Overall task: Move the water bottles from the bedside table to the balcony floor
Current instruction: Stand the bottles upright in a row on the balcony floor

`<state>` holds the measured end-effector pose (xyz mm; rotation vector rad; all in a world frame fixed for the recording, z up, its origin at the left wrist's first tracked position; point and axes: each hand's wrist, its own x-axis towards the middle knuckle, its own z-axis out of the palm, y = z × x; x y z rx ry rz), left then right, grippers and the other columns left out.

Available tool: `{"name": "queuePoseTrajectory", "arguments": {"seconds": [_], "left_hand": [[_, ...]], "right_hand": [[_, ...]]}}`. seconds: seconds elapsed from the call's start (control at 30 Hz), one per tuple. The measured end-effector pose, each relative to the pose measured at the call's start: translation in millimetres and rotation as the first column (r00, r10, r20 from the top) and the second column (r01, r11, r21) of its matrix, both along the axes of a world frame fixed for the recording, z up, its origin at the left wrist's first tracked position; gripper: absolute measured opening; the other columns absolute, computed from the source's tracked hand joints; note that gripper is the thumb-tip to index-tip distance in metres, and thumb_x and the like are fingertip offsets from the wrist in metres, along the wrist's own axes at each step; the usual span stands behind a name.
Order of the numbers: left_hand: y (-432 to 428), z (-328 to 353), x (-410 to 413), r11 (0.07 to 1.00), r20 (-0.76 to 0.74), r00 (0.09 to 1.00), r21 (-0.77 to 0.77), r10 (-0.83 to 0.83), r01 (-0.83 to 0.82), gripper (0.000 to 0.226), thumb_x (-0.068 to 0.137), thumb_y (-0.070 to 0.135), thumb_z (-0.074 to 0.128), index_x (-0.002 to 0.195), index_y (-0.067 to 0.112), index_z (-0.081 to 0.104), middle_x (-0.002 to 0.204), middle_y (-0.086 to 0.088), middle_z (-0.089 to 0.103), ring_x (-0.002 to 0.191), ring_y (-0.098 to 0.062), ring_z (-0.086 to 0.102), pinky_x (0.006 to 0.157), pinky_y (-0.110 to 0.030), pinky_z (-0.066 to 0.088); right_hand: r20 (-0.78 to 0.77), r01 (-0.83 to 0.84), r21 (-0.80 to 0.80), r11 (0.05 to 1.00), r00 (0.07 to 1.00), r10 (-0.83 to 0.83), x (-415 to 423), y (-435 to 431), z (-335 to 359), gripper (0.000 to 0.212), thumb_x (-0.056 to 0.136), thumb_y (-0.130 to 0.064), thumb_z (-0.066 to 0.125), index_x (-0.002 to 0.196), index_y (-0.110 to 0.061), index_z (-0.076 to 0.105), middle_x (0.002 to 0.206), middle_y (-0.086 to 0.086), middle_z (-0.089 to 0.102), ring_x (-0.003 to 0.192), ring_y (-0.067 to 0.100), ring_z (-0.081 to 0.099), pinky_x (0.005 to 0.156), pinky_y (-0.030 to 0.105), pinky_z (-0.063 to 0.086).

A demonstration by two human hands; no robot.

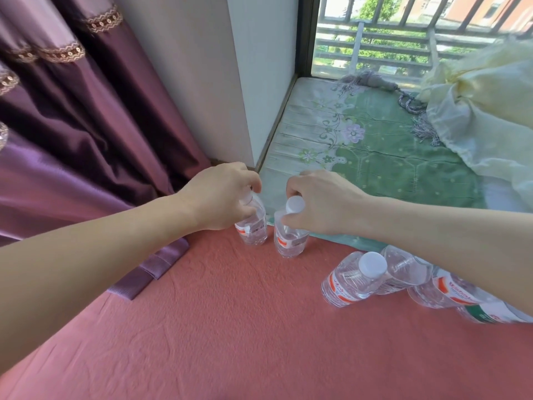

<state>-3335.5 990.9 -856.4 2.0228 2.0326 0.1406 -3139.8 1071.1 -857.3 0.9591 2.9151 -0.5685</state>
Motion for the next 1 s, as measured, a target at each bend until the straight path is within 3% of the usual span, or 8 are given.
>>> {"name": "queuePoseTrajectory", "arguments": {"seconds": [0.1, 0.27, 0.43, 0.53, 0.63, 0.7, 0.83, 1.0], "left_hand": [[0.4, -2.2, 0.3, 0.997, -0.056, 0.996, -0.001, 0.074, -0.074, 0.033, 0.082, 0.045, 0.068, 0.107, 0.024, 0.066, 0.101, 0.001, 0.060, 0.095, -0.024, 0.057, 0.082, -0.037, 0.048], [1.4, 0.0, -3.8, 0.997, -0.004, 0.998, 0.013, 0.070, -0.070, 0.023, 0.080, 0.032, 0.071, 0.101, 0.022, 0.072, 0.089, 0.006, 0.053, 0.085, -0.018, 0.053, 0.076, -0.033, 0.046], [0.5, 4.9, -0.1, 1.000, 0.008, 1.000, 0.020, 0.001, -0.001, 0.026, 0.081, 0.014, 0.062, 0.100, 0.026, 0.074, 0.104, 0.004, 0.062, 0.096, -0.020, 0.060, 0.085, -0.040, 0.050], [3.1, 5.5, 0.6, 1.000, 0.021, 0.999, 0.002, -0.031, 0.031, 0.029, 0.080, 0.007, 0.062, 0.098, 0.026, 0.074, 0.104, 0.004, 0.062, 0.096, -0.019, 0.060, 0.086, -0.040, 0.050], [4.0, 3.8, -2.1, 0.999, 0.065, 0.997, -0.015, -0.043, 0.044, 0.033, 0.076, 0.002, 0.060, 0.094, 0.026, 0.074, 0.103, 0.006, 0.061, 0.095, -0.019, 0.060, 0.085, -0.041, 0.050], [3.4, 2.0, -3.5, 0.999, 0.092, 0.995, -0.014, -0.041, 0.043, 0.032, 0.075, 0.004, 0.062, 0.094, 0.027, 0.073, 0.101, 0.006, 0.061, 0.093, -0.018, 0.060, 0.083, -0.041, 0.050], [2.2, -0.8, -5.1, 0.999, 0.056, 0.998, 0.020, 0.034, -0.035, 0.027, 0.080, 0.030, 0.070, 0.106, 0.027, 0.069, 0.102, 0.005, 0.061, 0.094, -0.020, 0.058, 0.082, -0.036, 0.048], [2.4, -3.7, -11.7, 0.990, 0.014, 0.990, 0.021, 0.138, -0.138, 0.031, 0.076, 0.034, 0.073, 0.103, 0.019, 0.070, 0.091, 0.002, 0.059, 0.092, -0.023, 0.059, 0.076, -0.031, 0.046]], "right_hand": [[0.033, -0.123, -0.071, 0.990, 0.992, 0.125, 0.1, 2.7, 5.3, 0.031, 0.081, -0.037, 0.067, 0.112, -0.030, 0.064, 0.110, -0.008, 0.057, 0.095, 0.014, 0.053, 0.075, 0.029, 0.036], [0.087, -0.209, -0.090, 0.974, 0.972, 0.216, 1.8, 4.6, 13.7, 0.035, 0.079, -0.018, 0.065, 0.112, -0.030, 0.068, 0.104, -0.008, 0.061, 0.099, 0.015, 0.054, 0.087, 0.030, 0.043], [0.039, -0.148, 0.003, 0.989, 0.988, 0.148, 0.8, 5.2, 13.5, 0.021, 0.075, -0.039, 0.071, 0.092, -0.027, 0.066, 0.073, -0.014, 0.047, 0.079, 0.015, 0.046, 0.071, 0.031, 0.042], [0.019, -0.058, 0.038, 0.998, 0.998, 0.057, -1.1, 3.3, 9.0, 0.036, 0.074, -0.051, 0.070, 0.082, -0.017, 0.063, 0.069, -0.007, 0.054, 0.074, 0.022, 0.053, 0.064, 0.035, 0.047], [0.027, 0.000, 0.041, 0.999, 1.000, -0.001, -3.7, -0.2, 4.8, 0.044, 0.077, -0.056, 0.070, 0.082, -0.013, 0.063, 0.067, -0.001, 0.055, 0.071, 0.024, 0.055, 0.053, 0.031, 0.037], [0.021, 0.003, 0.018, 1.000, 1.000, -0.004, -4.1, -2.5, 2.8, 0.042, 0.078, -0.057, 0.068, 0.087, -0.017, 0.061, 0.072, -0.002, 0.056, 0.076, 0.024, 0.056, 0.055, 0.031, 0.034], [0.058, -0.140, -0.079, 0.987, 0.988, 0.145, -1.5, -1.3, 5.6, 0.033, 0.082, -0.033, 0.067, 0.115, -0.028, 0.064, 0.108, -0.004, 0.058, 0.095, 0.015, 0.052, 0.074, 0.029, 0.035], [0.024, -0.195, -0.099, 0.976, 0.980, 0.198, -0.1, -1.2, 8.0, 0.030, 0.076, -0.015, 0.065, 0.104, -0.025, 0.068, 0.096, -0.007, 0.060, 0.088, 0.012, 0.051, 0.077, 0.027, 0.040]]}}
